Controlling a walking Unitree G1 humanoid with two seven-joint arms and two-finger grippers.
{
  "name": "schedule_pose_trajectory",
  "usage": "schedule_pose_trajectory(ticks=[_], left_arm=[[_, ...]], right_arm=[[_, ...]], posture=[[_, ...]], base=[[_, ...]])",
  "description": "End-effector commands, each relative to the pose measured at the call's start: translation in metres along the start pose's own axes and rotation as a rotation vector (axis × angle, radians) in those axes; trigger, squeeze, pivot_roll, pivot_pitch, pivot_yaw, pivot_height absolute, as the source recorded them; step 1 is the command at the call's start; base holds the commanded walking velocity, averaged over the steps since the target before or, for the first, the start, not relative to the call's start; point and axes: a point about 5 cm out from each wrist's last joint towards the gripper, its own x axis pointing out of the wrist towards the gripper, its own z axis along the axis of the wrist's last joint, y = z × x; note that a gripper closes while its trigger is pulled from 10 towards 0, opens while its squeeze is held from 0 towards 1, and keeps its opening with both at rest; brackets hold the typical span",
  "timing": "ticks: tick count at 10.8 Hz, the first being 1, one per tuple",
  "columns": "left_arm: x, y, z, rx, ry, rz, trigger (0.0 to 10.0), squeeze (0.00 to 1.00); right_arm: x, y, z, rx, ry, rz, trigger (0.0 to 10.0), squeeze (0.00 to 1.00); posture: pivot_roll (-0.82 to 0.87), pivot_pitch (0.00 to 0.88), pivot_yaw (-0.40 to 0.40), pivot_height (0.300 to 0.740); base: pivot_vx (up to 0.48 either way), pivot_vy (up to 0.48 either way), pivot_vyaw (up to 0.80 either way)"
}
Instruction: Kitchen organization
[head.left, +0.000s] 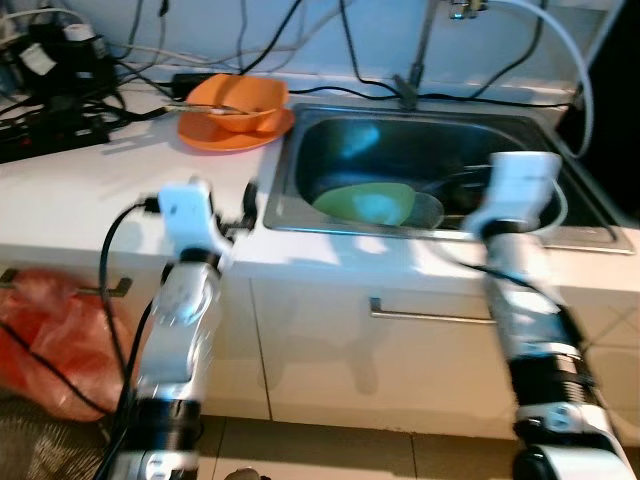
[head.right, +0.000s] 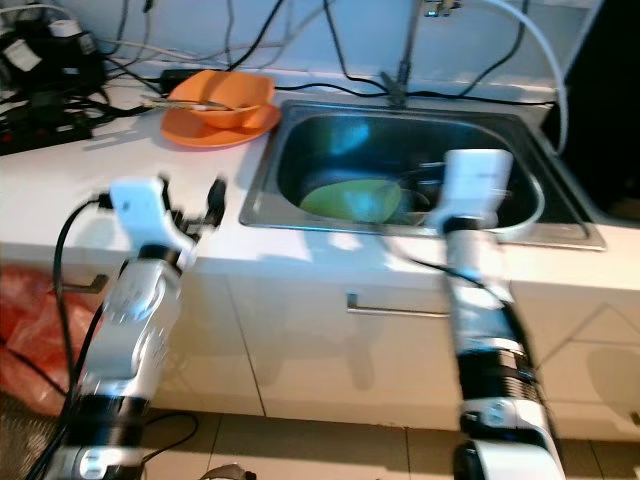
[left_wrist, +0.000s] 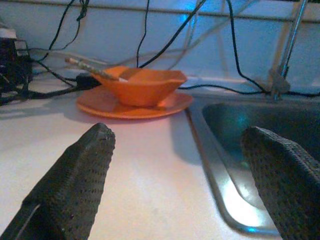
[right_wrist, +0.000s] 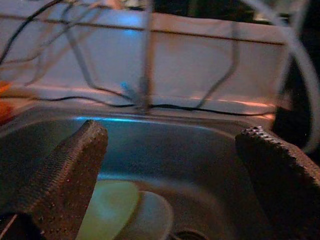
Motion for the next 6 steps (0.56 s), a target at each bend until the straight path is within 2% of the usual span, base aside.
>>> schedule_pose_trajectory(ticks=[1,3,6], left_arm=[[0.0007,-0.0028,0.0045,0.007,-0.009,-0.009,10.0,0.00],[0.0017,-0.0057,0.0023,0.027,0.016,-0.020,10.0,0.00],[0.0032,-0.0046,0.0026,0.039,0.030,-0.032,10.0,0.00]], right_arm=[[-0.0034,-0.0015,0.0007,0.002,0.007,-0.012,10.0,0.76],[-0.0085,0.0024,-0.0042,0.030,0.026,-0.030,10.0,0.72],[-0.0099,0.0044,-0.0073,0.046,0.043,-0.050,10.0,0.72]], posture=[[0.04,0.000,0.002,0.740],[0.04,0.000,0.017,0.740],[0.06,0.000,0.038,0.740]], base=[[0.000,0.000,0.00],[0.000,0.000,0.00],[0.000,0.000,0.00]])
